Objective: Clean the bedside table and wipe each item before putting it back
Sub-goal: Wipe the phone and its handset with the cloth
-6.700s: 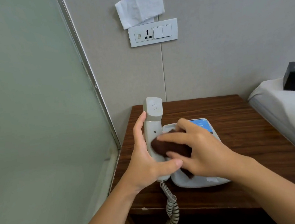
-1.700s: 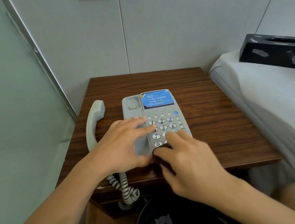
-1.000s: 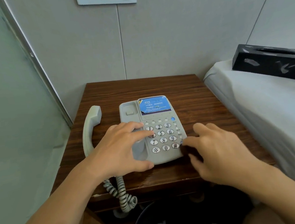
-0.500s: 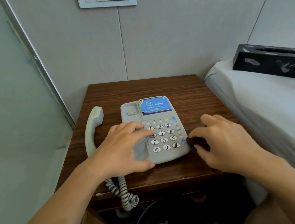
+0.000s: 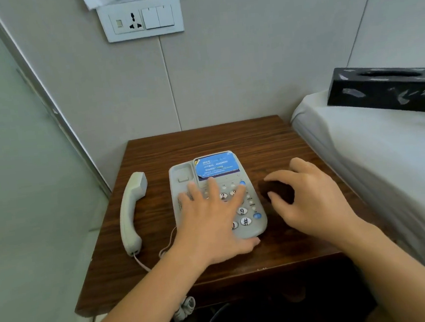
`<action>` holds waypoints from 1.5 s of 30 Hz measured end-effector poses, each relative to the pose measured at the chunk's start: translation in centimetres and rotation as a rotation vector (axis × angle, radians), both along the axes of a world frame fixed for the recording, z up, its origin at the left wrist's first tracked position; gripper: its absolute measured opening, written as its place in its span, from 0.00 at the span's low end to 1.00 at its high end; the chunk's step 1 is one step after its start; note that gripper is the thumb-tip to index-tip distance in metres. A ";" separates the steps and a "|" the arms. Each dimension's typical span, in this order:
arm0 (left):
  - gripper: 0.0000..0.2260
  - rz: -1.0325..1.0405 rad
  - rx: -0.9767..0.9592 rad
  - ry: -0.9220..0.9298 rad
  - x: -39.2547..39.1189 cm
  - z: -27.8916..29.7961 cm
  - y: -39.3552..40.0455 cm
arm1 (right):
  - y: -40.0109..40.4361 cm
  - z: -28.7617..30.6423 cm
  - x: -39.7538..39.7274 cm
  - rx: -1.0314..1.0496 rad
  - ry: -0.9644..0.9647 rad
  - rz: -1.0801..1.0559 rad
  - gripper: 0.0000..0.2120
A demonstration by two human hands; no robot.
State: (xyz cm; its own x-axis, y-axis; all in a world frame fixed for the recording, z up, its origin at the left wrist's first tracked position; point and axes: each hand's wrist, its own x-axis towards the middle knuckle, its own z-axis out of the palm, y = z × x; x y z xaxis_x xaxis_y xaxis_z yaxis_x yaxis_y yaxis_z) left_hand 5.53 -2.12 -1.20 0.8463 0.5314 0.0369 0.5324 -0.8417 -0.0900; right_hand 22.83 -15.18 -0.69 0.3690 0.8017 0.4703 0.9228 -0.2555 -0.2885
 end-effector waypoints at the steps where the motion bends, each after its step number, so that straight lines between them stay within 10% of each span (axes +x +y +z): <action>1: 0.48 -0.019 0.017 0.020 -0.1 0.0 0.1 | -0.2 -0.1 0.1 0.019 0.022 -0.004 0.18; 18: 0.42 -0.209 -0.320 -0.522 -7.5 2.3 1.9 | 0.8 1.3 -5.1 0.455 0.216 0.366 0.18; 37: 0.33 -0.053 -0.356 -0.666 -7.7 3.2 0.9 | 5.7 6.8 -2.1 0.248 -0.023 0.212 0.16; 45: 0.30 -0.056 -0.356 -0.706 -7.7 3.5 1.0 | 2.9 6.9 -6.5 0.187 -0.076 0.502 0.16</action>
